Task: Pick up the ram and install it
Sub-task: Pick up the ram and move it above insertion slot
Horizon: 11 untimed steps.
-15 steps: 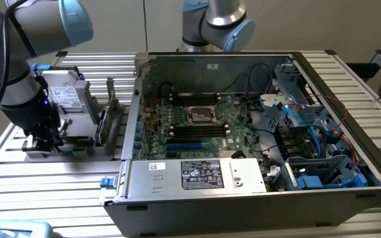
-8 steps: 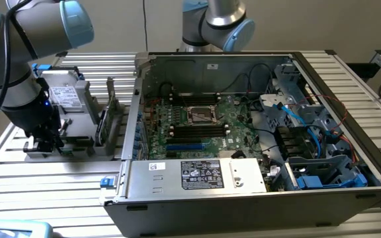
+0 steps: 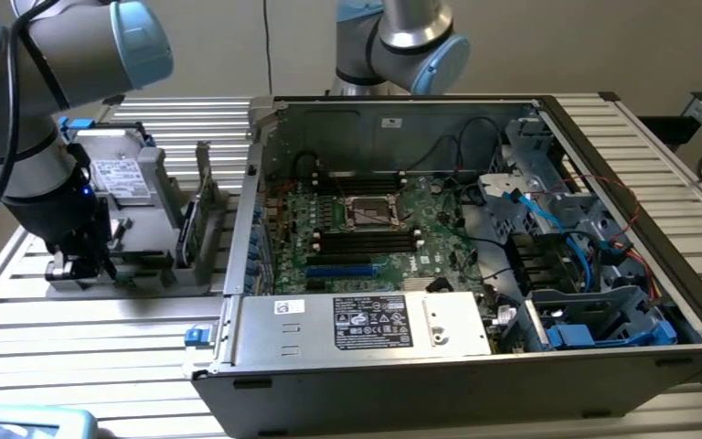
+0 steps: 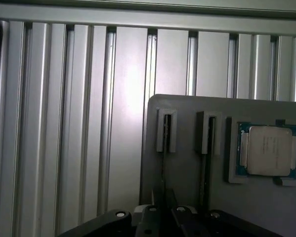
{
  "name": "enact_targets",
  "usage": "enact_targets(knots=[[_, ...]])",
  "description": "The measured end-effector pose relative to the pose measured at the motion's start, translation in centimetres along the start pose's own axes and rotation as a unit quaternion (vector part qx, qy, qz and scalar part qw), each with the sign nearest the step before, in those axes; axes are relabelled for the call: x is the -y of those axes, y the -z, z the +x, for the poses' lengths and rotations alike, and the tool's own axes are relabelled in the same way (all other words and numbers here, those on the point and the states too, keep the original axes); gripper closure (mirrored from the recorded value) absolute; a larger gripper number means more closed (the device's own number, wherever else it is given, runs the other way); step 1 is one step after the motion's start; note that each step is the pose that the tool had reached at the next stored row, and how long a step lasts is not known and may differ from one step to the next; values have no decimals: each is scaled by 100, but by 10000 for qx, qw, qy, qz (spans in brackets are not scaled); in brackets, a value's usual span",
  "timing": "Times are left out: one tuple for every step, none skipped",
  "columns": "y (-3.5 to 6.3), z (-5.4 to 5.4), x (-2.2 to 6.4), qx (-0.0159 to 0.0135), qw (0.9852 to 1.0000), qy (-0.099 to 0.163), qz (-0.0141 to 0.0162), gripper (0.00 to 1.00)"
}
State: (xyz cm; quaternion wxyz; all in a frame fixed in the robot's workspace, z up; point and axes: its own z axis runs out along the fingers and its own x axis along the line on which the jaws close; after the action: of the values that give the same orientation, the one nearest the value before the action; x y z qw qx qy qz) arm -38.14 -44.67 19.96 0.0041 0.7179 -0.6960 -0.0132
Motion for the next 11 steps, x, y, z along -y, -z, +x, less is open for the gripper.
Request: enact_targets(knots=[[0,0,0,0,10000,0,0,87],[3,0,-1,1,10000,0,1,87],[12,-1,-2,2,10000,0,3,87],[38,-1,-3,1,10000,-1,2,87],[66,-1,-5,-2,10000,-2,0,87],[93,-1,-7,-3,10000,-3,1,87],[122,-2,-9,-4,10000,-4,0,87],[150,-2,-10,-6,10000,-6,-1,87],[177,-2,-12,-8,10000,-8,0,87],[202,-3,-14,-10,10000,-11,0,87],[227,-3,-15,-11,10000,-13,-1,87]])
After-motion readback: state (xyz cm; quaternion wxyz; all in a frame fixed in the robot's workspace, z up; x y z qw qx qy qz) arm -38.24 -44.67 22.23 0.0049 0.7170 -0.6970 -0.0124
